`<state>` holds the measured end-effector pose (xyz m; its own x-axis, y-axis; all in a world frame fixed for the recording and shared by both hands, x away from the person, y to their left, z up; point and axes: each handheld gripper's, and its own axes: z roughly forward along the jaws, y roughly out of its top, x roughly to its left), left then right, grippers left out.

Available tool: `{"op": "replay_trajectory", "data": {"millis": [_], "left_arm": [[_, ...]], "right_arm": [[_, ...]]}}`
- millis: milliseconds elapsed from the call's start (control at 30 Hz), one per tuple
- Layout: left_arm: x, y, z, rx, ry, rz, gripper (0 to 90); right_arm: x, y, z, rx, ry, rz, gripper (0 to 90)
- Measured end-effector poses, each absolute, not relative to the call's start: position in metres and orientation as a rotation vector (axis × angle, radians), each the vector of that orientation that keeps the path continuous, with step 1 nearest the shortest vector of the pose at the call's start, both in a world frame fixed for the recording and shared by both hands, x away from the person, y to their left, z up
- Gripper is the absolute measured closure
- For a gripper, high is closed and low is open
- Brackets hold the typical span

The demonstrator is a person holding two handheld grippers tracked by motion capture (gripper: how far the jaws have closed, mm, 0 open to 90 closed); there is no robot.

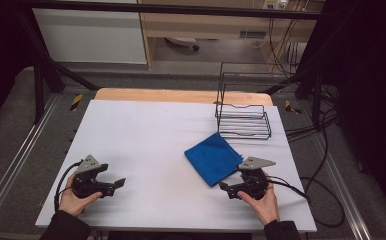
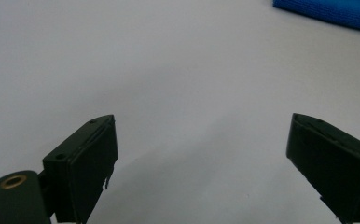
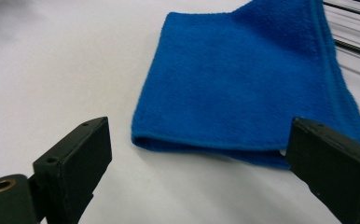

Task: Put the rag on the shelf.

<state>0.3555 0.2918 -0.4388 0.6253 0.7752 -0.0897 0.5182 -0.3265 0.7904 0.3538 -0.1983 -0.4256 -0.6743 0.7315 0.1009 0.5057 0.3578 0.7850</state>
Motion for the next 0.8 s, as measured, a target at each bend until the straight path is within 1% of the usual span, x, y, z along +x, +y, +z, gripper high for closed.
{"op": "replay_trajectory", "data": {"millis": [100, 167, 333, 467, 600, 633, 667, 800], "left_arm": [[0.356, 0.292, -0.439, 2.002, 1.022, 0.39, 9.1], [0.356, 0.292, -0.439, 2.007, 1.019, 0.391, 9.1], [0.356, 0.292, -0.439, 2.002, 1.022, 0.389, 9.1], [0.356, 0.293, -0.44, 2.005, 1.024, 0.384, 9.3], [0.357, 0.294, -0.44, 2.006, 1.025, 0.384, 9.5], [0.356, 0.294, -0.44, 2.005, 1.025, 0.383, 9.5], [0.356, 0.295, -0.44, 2.004, 1.025, 0.383, 9.7], [0.356, 0.295, -0.44, 2.001, 1.026, 0.384, 9.7]], "right_arm": [[0.354, -0.191, -0.425, 1.1, 2.362, 1.203, 9.4], [0.355, -0.18, -0.425, 1.096, 2.37, 1.197, 13.9], [0.357, -0.162, -0.427, 1.04, 2.427, 1.185, 32.3], [0.359, -0.15, -0.431, 1.015, 2.473, 1.142, 44.5], [0.36, -0.143, -0.435, 0.99, 2.508, 1.086, 54.1], [0.36, -0.143, -0.435, 0.99, 2.508, 1.086, 54.1], [0.361, -0.14, -0.437, 0.983, 2.52, 1.053, 57.4], [0.363, -0.139, -0.442, 0.975, 2.514, 0.993, 64.6]]}}
